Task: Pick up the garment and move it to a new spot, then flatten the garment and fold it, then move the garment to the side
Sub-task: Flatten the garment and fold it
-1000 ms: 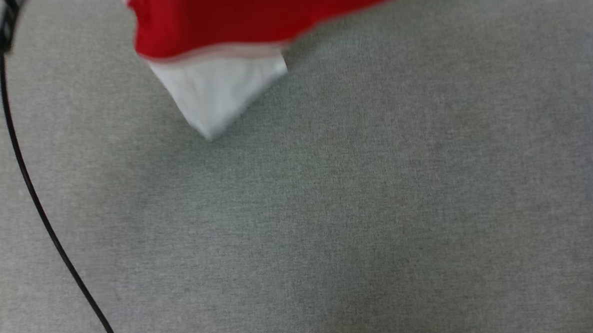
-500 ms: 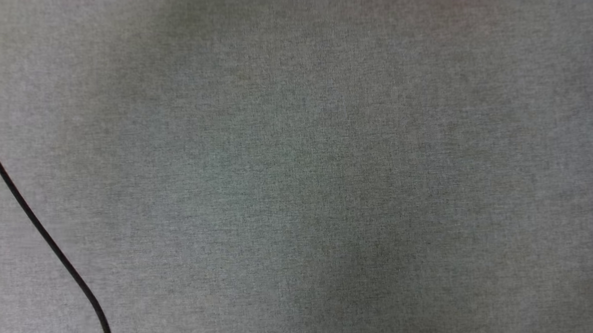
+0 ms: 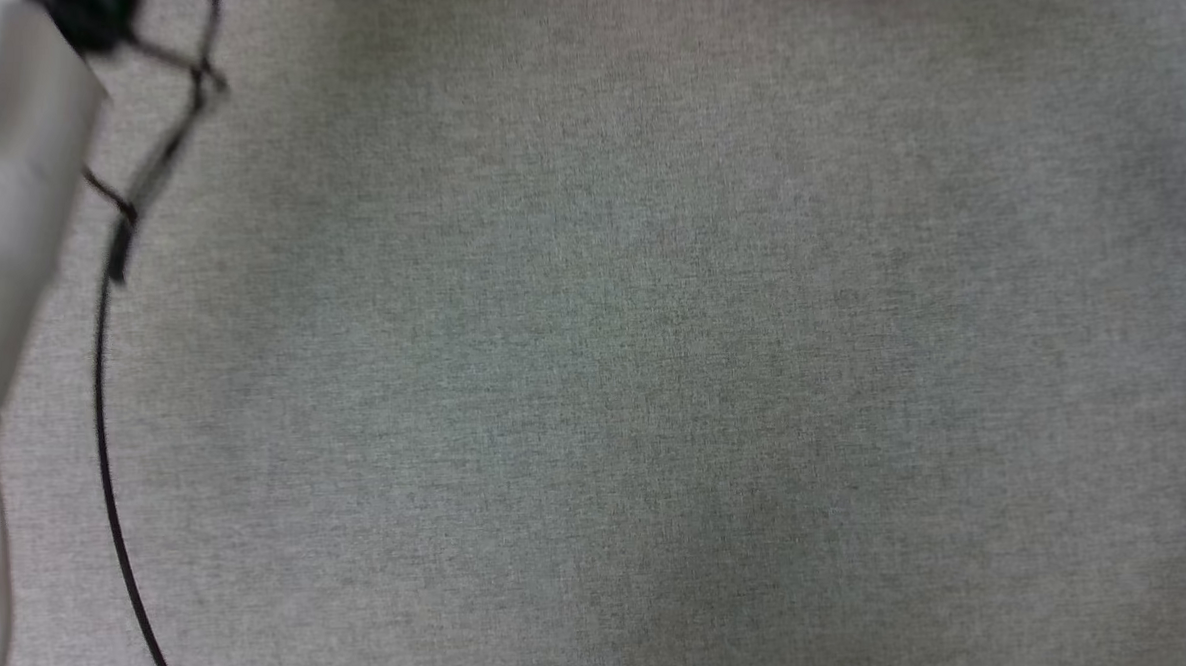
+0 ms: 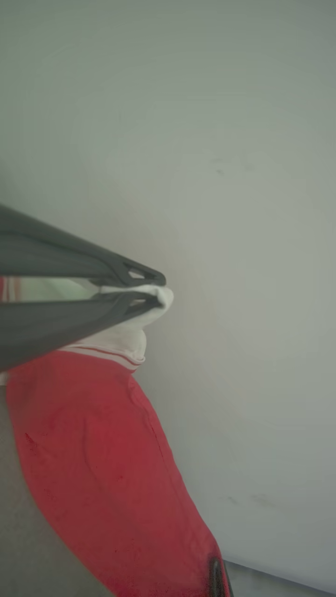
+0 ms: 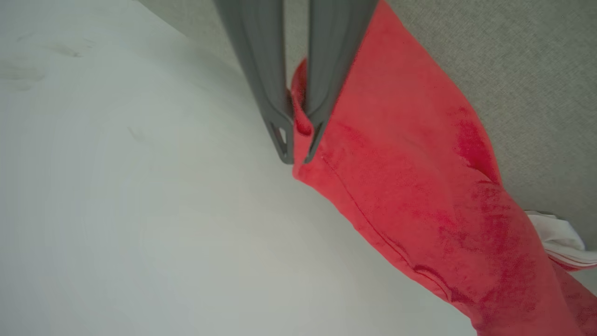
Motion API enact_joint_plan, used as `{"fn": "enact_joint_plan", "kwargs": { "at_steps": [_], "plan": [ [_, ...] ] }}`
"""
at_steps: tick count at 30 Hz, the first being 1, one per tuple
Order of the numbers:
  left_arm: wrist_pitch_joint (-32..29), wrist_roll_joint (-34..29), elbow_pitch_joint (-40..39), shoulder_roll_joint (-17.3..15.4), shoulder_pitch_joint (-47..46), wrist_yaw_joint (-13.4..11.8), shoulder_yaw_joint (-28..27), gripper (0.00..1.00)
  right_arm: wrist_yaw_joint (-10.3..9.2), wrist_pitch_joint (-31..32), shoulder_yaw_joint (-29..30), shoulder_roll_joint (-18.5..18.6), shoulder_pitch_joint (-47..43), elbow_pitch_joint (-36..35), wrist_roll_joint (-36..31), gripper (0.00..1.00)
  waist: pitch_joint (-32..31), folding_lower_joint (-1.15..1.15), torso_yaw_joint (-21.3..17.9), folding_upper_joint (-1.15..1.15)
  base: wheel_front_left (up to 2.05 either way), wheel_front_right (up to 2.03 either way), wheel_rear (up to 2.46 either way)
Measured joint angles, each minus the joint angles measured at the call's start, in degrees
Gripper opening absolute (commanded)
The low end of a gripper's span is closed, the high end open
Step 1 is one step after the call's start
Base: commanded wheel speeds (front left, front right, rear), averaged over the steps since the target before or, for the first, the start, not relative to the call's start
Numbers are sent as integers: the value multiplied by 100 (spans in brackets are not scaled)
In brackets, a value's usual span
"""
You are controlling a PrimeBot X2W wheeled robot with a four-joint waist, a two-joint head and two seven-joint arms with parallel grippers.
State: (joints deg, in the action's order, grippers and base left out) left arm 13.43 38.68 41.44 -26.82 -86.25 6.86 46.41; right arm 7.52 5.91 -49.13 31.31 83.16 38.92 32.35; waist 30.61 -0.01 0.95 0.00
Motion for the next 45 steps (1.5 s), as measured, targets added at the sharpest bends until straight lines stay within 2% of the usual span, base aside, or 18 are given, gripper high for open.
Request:
{"fn": "enact_joint_plan", "kwargs": {
  "at_steps": [4,6,11,18,26,33,39,45],
  "plan": [
    [89,93,-361,-126,1077,-46,131,0,0,-230,-385,218,-630,-209,366,0,-253,0,11,0,0,0,0],
    [96,96,-641,-189,1703,-160,237,0,0,-314,-539,347,-1028,-324,527,0,-418,0,23,0,0,0,0],
    [81,297,-1540,-402,3237,-553,492,0,-1,-454,-855,725,-2081,-649,903,0,-895,1,93,0,0,0,0],
    [-103,700,-2799,-1066,5202,-1193,735,0,0,-594,-939,1228,-3529,-1056,1293,0,-1606,2,181,0,0,0,0],
    [-319,1183,-3890,-1661,6883,-1874,1001,0,0,-713,-571,1572,-5281,-1393,1528,0,-2442,3,292,0,0,0,0],
    [-318,1618,-4488,-1862,7930,-2375,1103,0,0,-660,-52,1644,-6767,-1700,1527,0,-3070,3,364,0,0,0,0],
    [-323,1841,-4684,-1973,8523,-2554,1249,0,-1,-578,612,1574,-7791,-1997,1447,0,-3298,3,401,0,0,0,0],
    [-315,1891,-4682,-2000,8695,-2558,1288,0,-1,-309,1278,1470,-8289,-2306,1121,0,-3288,2,363,0,0,0,0]
  ]
}}
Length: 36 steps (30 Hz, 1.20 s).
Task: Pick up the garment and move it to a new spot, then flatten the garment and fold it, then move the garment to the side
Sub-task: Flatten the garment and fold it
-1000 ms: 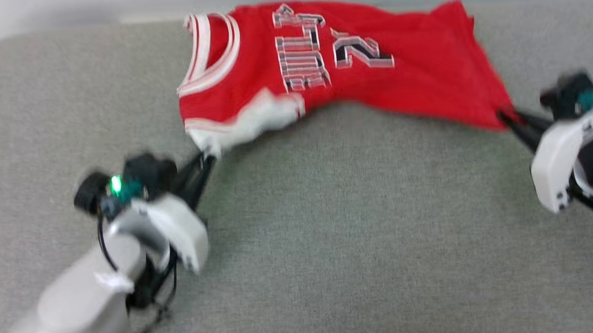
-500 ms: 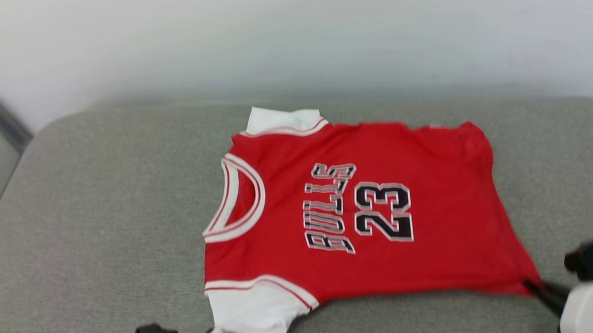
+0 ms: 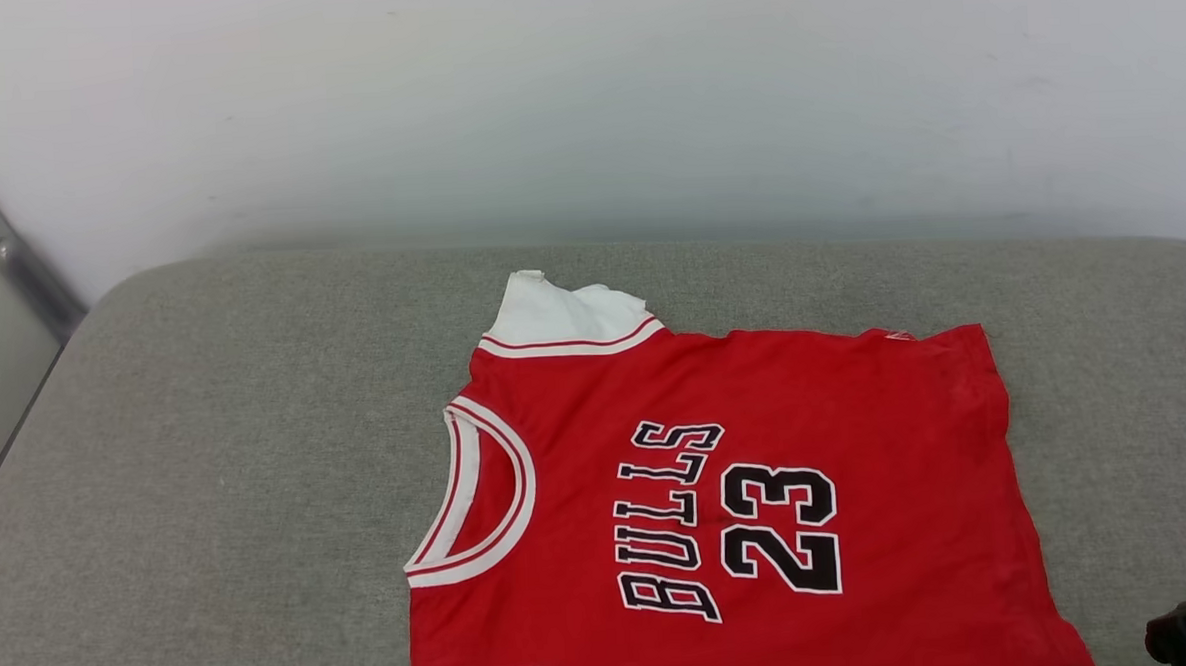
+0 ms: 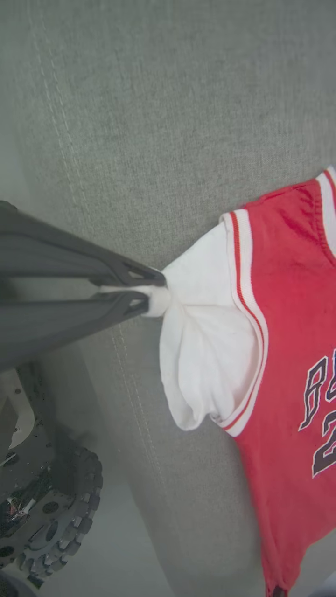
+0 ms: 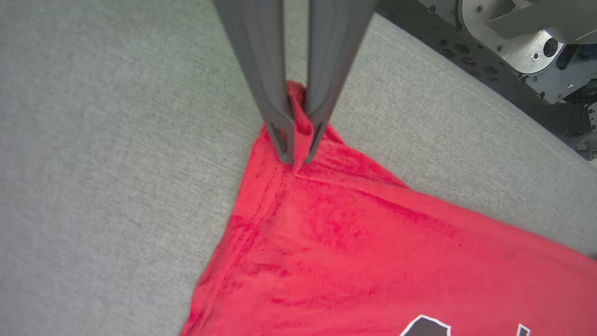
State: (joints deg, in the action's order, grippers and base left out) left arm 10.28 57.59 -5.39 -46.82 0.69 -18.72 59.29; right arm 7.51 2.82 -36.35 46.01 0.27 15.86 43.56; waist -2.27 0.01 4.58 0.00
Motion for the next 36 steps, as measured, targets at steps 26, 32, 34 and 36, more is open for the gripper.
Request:
{"fn": "enact_joint_plan", "kwargs": {
  "at_steps": [26,32,34,36],
  "plan": [
    [-388,-955,2340,810,-3550,1548,-383,0,0,1226,988,-279,1311,-669,-405,0,1253,-3,-232,0,0,0,0],
    [-405,-1018,3217,1093,-3773,1786,-261,0,0,1095,755,-510,1844,-285,-595,0,1733,-3,-322,0,0,0,0],
    [-377,-976,3481,1211,-3781,1879,-249,0,0,1037,653,-573,1970,-101,-653,0,1868,-3,-346,0,0,0,0],
    [-314,-976,3728,1310,-3844,1948,-236,0,0,937,566,-634,2059,70,-684,0,1971,-3,-362,0,0,0,0]
  ]
}}
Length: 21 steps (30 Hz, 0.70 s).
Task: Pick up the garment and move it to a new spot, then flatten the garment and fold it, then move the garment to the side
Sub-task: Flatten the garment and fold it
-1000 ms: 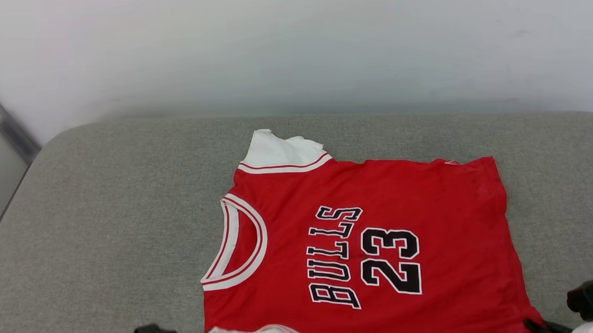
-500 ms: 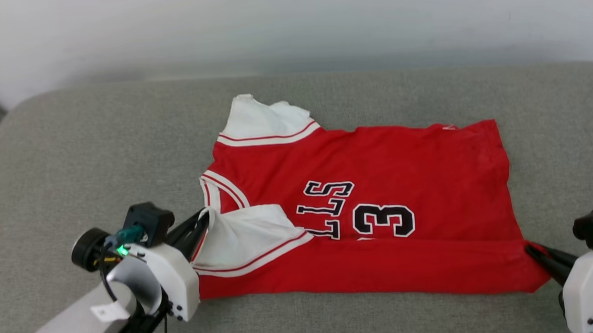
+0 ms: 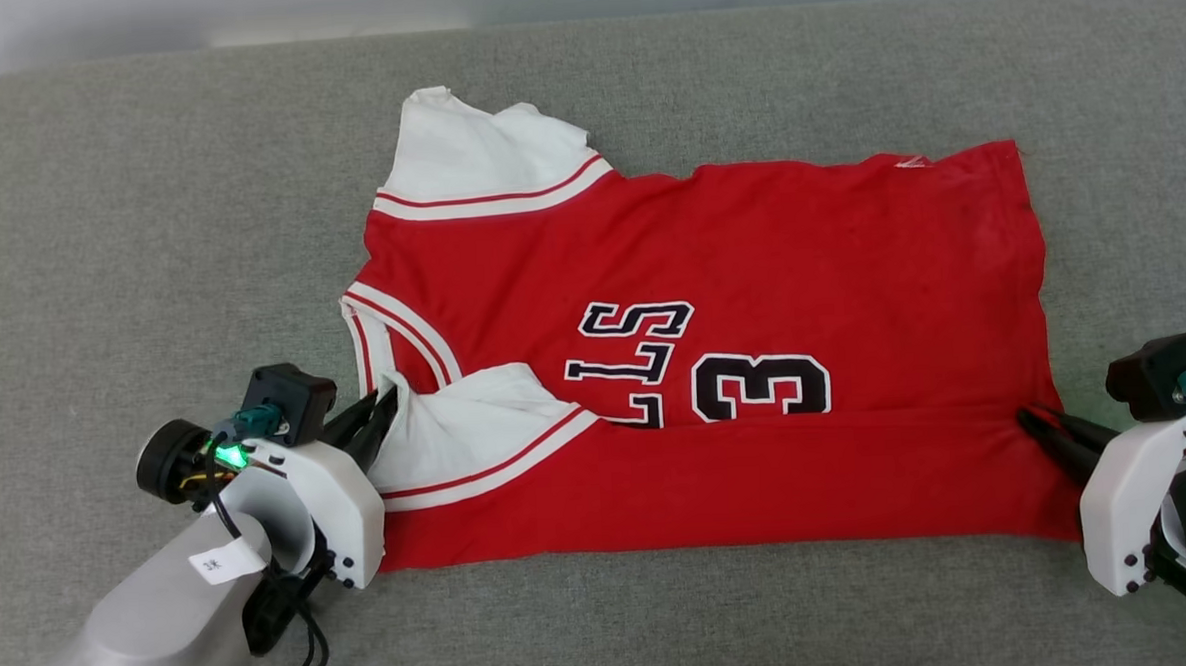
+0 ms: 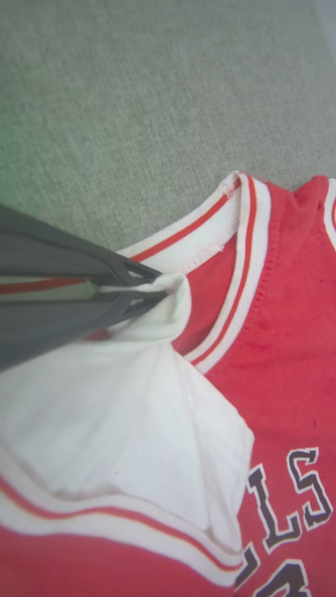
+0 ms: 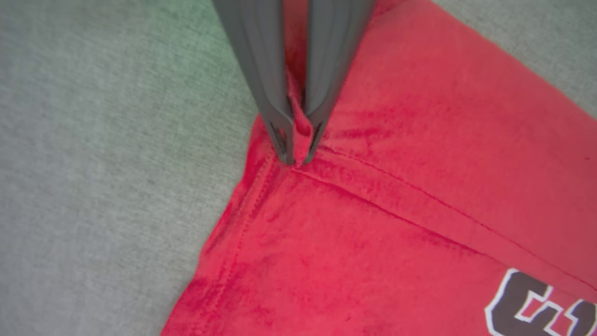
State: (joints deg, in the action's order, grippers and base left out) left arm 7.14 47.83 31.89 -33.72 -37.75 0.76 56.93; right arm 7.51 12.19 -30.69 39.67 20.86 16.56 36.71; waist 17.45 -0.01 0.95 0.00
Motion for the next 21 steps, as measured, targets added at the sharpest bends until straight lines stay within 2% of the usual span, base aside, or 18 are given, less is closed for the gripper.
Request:
{"fn": "enact_joint_plan", "kwargs": {
  "at_steps": [4,5,6,8,11,15,18,21],
  "plan": [
    [172,37,361,213,-72,164,12,0,-1,-155,-151,-66,121,237,97,0,16,0,9,0,0,0,0],
    [224,40,455,255,-74,171,4,79,-1,-192,-165,-78,126,281,155,23,-19,0,16,0,0,0,0],
    [230,91,523,293,-74,188,-9,100,-1,-230,-188,-78,128,307,190,99,-64,1,24,0,0,0,0],
    [240,121,572,285,-75,265,-10,100,-1,-302,-214,-68,127,350,245,100,-170,0,34,0,0,0,0],
    [201,80,515,100,-165,310,-2,100,-1,-467,-181,23,82,316,318,100,-360,0,69,0,0,0,0],
    [-204,2,41,-165,-471,270,23,100,0,-590,-62,158,-128,145,370,100,-627,1,158,0,0,0,0],
    [-779,136,-335,-334,-656,279,15,100,0,-556,54,204,-270,16,417,100,-802,1,239,0,0,0,0],
    [-1741,366,-636,-492,-812,367,160,100,0,-446,119,231,-381,-118,455,100,-944,1,305,0,0,0,0]
  ]
}}
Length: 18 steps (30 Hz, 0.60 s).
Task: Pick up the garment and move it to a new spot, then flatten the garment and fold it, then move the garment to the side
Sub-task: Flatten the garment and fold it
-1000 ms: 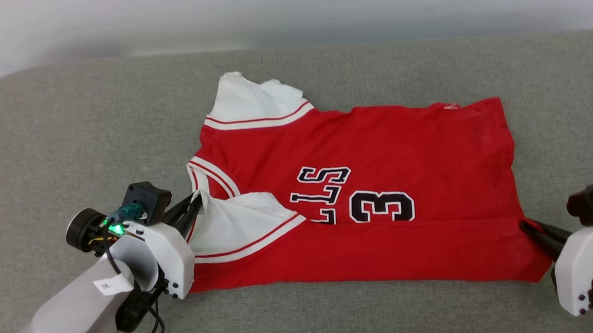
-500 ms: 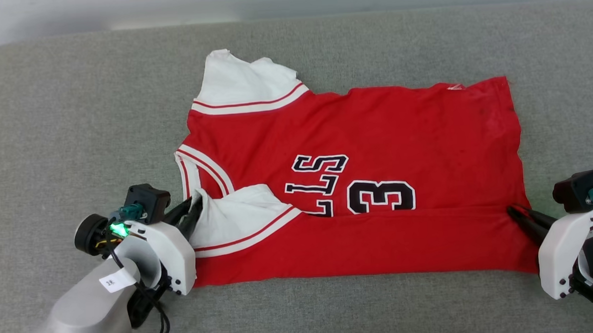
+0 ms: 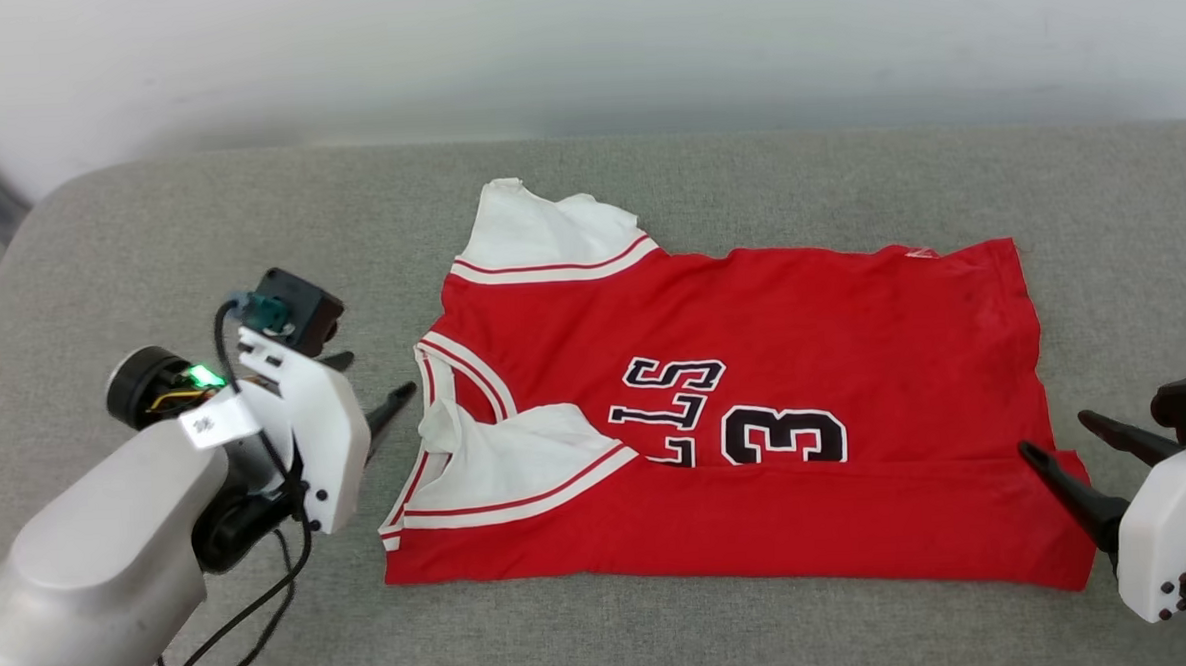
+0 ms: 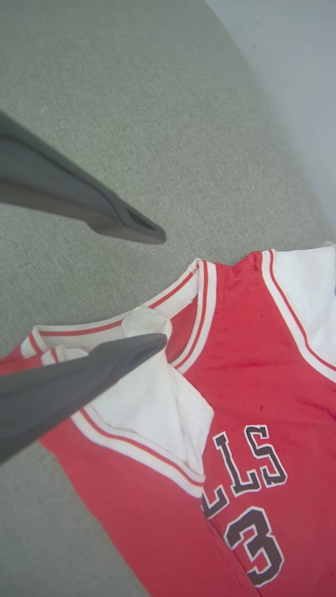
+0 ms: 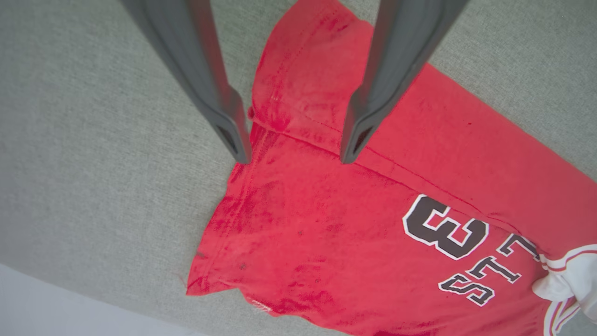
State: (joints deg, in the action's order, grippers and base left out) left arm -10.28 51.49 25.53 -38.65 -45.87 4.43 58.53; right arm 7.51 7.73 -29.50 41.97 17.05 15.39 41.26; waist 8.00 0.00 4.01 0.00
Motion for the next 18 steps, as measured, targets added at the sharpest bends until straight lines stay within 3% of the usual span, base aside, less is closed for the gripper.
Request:
{"fn": "enact_joint_plan", "kwargs": {
  "at_steps": [6,9,13,18],
  "plan": [
    [-1891,823,-448,-103,-264,125,183,100,0,234,166,-10,-67,-201,-20,100,-118,1,22,0,0,0,0],
    [-2507,1088,-454,-122,-320,142,258,100,-1,342,200,-67,-65,-301,-59,100,-88,0,-27,0,0,0,0],
    [-3125,1291,-223,-83,-331,111,437,100,-1,499,190,-130,-51,-427,-109,100,-9,0,-142,0,0,0,0],
    [-3386,1389,182,-24,-174,67,573,100,-1,625,152,-204,89,-503,-149,100,130,0,-337,0,0,0,0]
  ]
}}
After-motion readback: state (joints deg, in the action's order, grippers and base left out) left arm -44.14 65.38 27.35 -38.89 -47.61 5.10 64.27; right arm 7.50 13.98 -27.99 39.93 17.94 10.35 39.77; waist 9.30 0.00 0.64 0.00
